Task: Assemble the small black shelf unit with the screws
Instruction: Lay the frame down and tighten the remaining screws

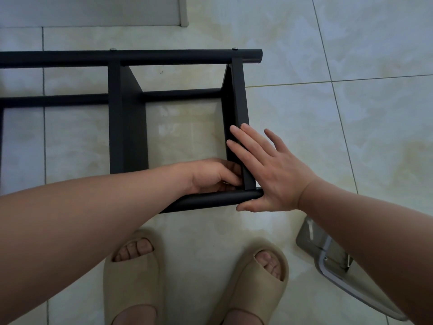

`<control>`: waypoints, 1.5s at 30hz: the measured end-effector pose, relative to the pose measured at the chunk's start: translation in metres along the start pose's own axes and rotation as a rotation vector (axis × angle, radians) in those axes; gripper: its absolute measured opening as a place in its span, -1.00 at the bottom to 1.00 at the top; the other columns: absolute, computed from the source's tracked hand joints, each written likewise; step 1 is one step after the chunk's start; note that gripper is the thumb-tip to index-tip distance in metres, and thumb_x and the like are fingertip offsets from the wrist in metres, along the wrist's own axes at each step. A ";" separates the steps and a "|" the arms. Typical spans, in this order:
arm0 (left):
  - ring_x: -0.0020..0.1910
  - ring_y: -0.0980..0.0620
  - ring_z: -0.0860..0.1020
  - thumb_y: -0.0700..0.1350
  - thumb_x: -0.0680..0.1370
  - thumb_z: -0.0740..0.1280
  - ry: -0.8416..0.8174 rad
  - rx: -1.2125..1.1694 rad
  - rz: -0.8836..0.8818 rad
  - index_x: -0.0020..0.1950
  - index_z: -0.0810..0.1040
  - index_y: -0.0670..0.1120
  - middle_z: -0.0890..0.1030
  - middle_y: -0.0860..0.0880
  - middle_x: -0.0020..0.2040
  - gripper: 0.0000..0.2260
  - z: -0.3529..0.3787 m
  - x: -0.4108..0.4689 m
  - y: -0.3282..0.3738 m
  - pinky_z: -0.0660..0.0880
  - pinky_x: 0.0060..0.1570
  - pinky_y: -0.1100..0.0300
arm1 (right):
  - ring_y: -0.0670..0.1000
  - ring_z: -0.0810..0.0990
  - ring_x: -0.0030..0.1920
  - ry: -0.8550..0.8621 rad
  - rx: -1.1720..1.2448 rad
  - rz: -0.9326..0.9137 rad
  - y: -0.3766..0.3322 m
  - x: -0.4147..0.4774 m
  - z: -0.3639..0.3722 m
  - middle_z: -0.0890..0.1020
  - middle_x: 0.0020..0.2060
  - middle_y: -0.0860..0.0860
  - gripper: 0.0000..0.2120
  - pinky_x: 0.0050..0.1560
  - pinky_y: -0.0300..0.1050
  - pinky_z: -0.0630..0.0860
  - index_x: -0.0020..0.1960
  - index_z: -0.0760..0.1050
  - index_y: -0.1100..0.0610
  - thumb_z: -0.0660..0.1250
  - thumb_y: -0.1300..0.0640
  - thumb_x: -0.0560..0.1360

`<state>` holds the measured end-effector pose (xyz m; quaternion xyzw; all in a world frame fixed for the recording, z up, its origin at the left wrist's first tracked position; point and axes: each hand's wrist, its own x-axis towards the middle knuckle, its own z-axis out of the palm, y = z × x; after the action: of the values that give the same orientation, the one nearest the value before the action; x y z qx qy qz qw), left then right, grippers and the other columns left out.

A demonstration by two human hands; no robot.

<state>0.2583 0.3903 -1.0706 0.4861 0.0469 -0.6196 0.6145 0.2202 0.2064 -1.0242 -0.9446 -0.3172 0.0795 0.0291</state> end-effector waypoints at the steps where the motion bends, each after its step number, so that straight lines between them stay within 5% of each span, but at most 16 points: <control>1: -0.08 -0.11 0.54 -0.43 0.57 0.16 -0.013 -0.012 -0.008 0.12 0.47 -0.23 0.53 -0.19 -0.06 -0.78 0.000 0.000 -0.001 0.46 0.02 0.07 | 0.16 0.00 0.64 -0.001 0.000 -0.001 0.000 0.000 0.000 0.06 0.63 0.16 0.11 0.50 0.35 0.17 0.62 0.12 0.24 0.14 -0.57 0.39; 5: -0.18 -0.02 0.57 -0.26 0.56 0.25 0.016 0.110 -0.041 -0.02 0.58 -0.20 0.60 -0.11 -0.18 -0.88 0.003 -0.001 0.000 0.47 -0.05 0.10 | 0.16 0.00 0.64 -0.004 0.002 -0.001 0.000 0.000 0.000 0.05 0.63 0.16 0.11 0.51 0.35 0.16 0.63 0.11 0.23 0.14 -0.57 0.39; 8: -0.22 -0.05 0.58 -0.19 0.36 0.38 0.088 0.194 -0.003 -0.19 0.62 -0.16 0.61 -0.10 -0.26 -0.92 0.004 -0.001 0.002 0.48 -0.10 0.09 | 0.16 0.00 0.64 -0.007 0.008 0.001 0.000 0.000 0.000 0.06 0.63 0.16 0.11 0.50 0.36 0.17 0.62 0.11 0.23 0.14 -0.57 0.39; 11: -0.16 -0.13 0.49 -0.22 0.30 0.37 0.123 0.170 0.030 -0.07 0.55 -0.23 0.51 -0.19 -0.20 -0.77 0.002 0.002 0.000 0.39 -0.09 0.03 | 0.16 0.00 0.64 -0.006 0.011 0.004 0.000 0.000 0.000 0.05 0.63 0.16 0.11 0.50 0.36 0.17 0.62 0.12 0.23 0.15 -0.57 0.38; 17: -0.18 -0.04 0.58 -0.37 0.43 0.29 0.034 0.021 0.036 0.01 0.52 -0.22 0.57 -0.12 -0.17 -0.81 -0.001 0.002 -0.001 0.50 -0.08 0.11 | 0.16 0.00 0.64 0.001 0.003 0.000 0.000 0.000 0.000 0.06 0.63 0.16 0.11 0.50 0.35 0.17 0.62 0.12 0.23 0.16 -0.57 0.39; 22: -0.23 -0.02 0.60 -0.18 0.36 0.33 0.038 0.116 0.005 -0.12 0.61 -0.18 0.63 -0.09 -0.24 -0.85 0.003 -0.001 0.000 0.51 -0.12 0.13 | 0.17 0.02 0.63 0.006 0.006 -0.002 0.000 0.000 0.000 0.07 0.63 0.17 0.11 0.49 0.36 0.19 0.62 0.14 0.24 0.16 -0.56 0.39; 27: -0.21 -0.11 0.55 -0.20 0.31 0.37 0.114 0.170 0.045 -0.27 0.63 -0.12 0.59 -0.10 -0.29 -0.94 0.001 -0.001 0.000 0.44 -0.09 0.04 | 0.18 0.02 0.63 0.010 0.005 -0.003 0.000 0.000 0.000 0.08 0.63 0.17 0.11 0.49 0.37 0.20 0.62 0.14 0.25 0.17 -0.56 0.39; 32: -0.26 0.00 0.57 -0.38 0.50 0.21 0.020 0.031 0.019 -0.07 0.51 -0.23 0.55 -0.11 -0.25 -0.88 -0.001 0.000 -0.001 0.51 -0.17 0.18 | 0.17 0.01 0.63 0.008 0.005 -0.001 0.000 0.000 0.000 0.06 0.63 0.17 0.11 0.49 0.36 0.19 0.62 0.13 0.24 0.15 -0.56 0.39; 39: -0.15 -0.07 0.60 -0.15 0.33 0.37 0.099 0.180 0.015 -0.13 0.63 -0.18 0.64 -0.12 -0.20 -0.83 0.001 0.000 -0.001 0.50 -0.04 0.07 | 0.17 0.01 0.64 0.004 0.004 0.000 0.000 0.000 0.000 0.06 0.63 0.17 0.11 0.50 0.35 0.18 0.62 0.13 0.24 0.14 -0.56 0.40; 43: -0.27 -0.02 0.60 -0.28 0.39 0.37 0.099 0.128 0.033 -0.19 0.61 -0.15 0.62 -0.08 -0.28 -0.94 -0.002 0.000 -0.002 0.50 -0.12 0.12 | 0.17 0.01 0.63 0.005 0.001 0.000 0.000 0.000 0.000 0.06 0.63 0.17 0.11 0.49 0.36 0.19 0.62 0.12 0.24 0.14 -0.56 0.39; 45: -0.25 0.00 0.63 -0.39 0.52 0.27 0.037 0.055 0.027 -0.12 0.60 -0.17 0.63 -0.09 -0.25 -0.82 -0.003 0.000 -0.003 0.52 -0.11 0.14 | 0.17 0.02 0.63 0.003 -0.002 0.000 0.000 0.000 0.000 0.07 0.63 0.17 0.11 0.49 0.36 0.19 0.62 0.13 0.24 0.15 -0.56 0.39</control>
<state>0.2579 0.3931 -1.0737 0.5147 0.0346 -0.6033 0.6082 0.2203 0.2065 -1.0241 -0.9448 -0.3171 0.0776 0.0286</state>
